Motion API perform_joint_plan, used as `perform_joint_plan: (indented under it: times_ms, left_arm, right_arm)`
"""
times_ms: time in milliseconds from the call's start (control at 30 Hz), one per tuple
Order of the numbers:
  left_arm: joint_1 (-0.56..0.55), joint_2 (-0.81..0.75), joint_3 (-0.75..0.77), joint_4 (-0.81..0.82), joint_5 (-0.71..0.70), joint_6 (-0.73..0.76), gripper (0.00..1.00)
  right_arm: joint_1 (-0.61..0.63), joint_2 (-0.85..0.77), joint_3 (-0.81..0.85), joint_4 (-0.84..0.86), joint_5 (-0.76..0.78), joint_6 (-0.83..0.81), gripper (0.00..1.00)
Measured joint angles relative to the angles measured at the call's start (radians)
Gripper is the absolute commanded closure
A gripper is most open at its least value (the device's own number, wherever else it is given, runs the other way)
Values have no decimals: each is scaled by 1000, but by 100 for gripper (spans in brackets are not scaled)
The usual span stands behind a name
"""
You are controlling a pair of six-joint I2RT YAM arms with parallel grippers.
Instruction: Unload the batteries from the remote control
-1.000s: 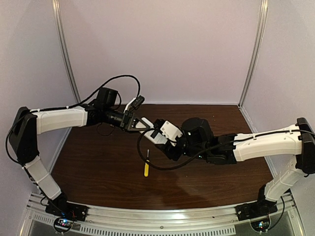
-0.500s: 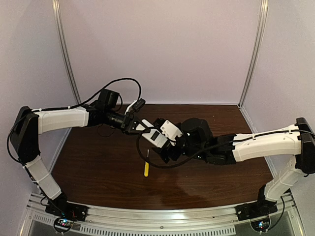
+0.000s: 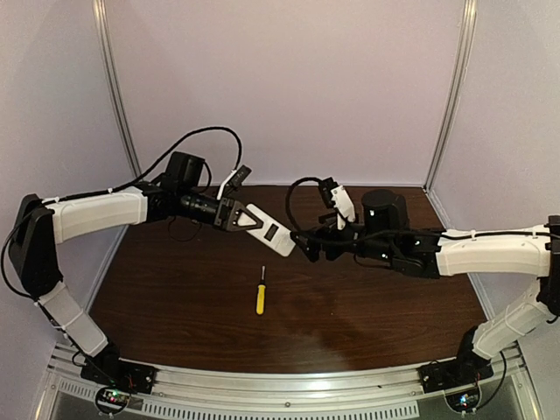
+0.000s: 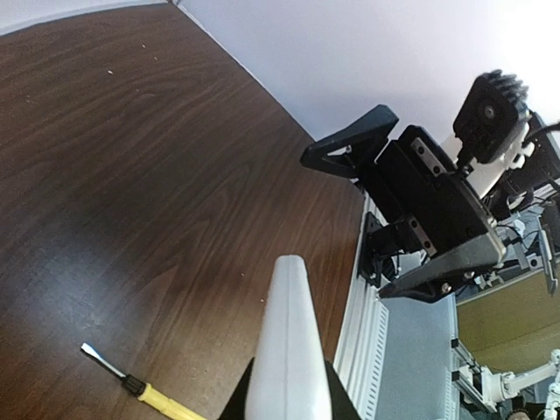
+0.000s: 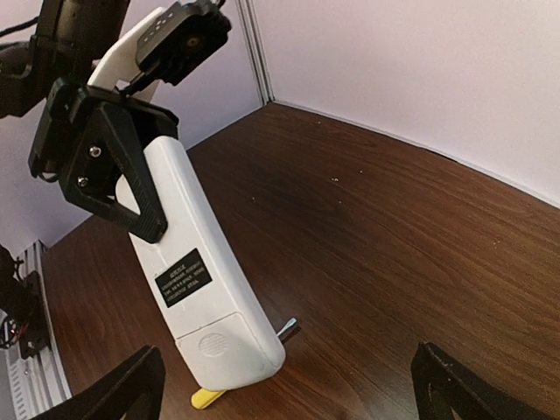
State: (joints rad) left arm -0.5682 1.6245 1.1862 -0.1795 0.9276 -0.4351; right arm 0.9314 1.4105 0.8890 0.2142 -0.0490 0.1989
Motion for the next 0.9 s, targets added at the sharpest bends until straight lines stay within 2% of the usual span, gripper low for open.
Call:
perform_joint_plan:
  times_ms: [233,433,700,900]
  left_arm:
    - [0,-29,6,-6,-115,14,100]
    - [0,-11,82,-2,-129,-37,100]
    - [0,16,154,112,-112,-240,100]
    - [5,94,163,267,3,-438,100]
  right_arm:
    - [-95,-22,-23,47,-137,195,0]
    - [-163,-23,-24,76,-232,342,0]
    - [-245,-47,-27,68,-246,520,0]
    - [-255,-85,-27,63,-270,602,0]
